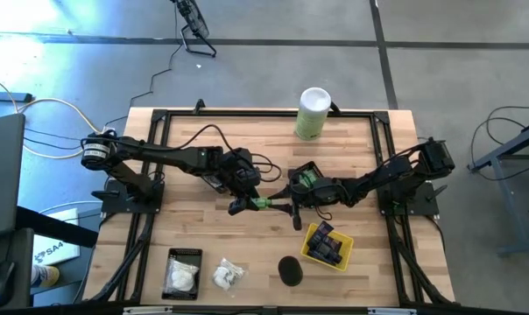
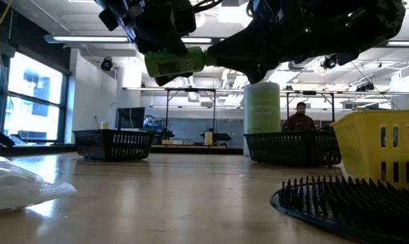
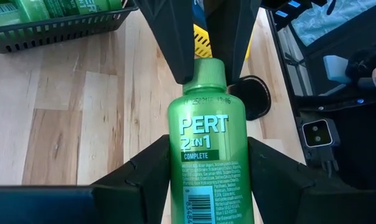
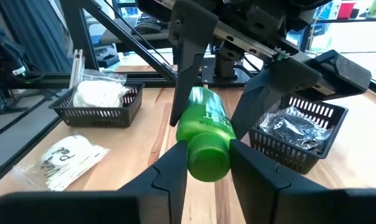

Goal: Pick & Place Travel size toiletries
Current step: Put the shampoo bottle into the top right black bin

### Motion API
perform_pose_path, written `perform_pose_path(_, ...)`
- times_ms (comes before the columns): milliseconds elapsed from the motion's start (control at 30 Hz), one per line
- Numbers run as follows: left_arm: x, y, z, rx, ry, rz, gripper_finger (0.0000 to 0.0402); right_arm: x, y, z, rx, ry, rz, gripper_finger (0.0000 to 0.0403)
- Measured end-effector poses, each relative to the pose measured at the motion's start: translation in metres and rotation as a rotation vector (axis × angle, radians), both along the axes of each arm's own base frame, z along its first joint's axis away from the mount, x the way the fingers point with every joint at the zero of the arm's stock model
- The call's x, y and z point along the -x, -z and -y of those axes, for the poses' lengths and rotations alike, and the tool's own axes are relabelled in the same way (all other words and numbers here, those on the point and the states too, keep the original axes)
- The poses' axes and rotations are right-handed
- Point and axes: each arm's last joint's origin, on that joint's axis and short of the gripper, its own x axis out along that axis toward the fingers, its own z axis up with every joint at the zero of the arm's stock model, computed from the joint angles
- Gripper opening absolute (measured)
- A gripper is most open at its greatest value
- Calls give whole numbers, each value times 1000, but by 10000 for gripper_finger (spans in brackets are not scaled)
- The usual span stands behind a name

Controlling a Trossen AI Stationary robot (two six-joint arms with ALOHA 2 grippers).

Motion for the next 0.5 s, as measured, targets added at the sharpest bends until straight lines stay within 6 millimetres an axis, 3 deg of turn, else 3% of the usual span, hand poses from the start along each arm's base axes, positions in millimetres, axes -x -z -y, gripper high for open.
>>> perform_pose_path(367,0,0,0,-3,-3,0,182,0,0,-2,33,-17,7,233)
perform_pose_path(500,0,0,0,-3,-3,0,182,0,-1,-3,44,-20,11,260)
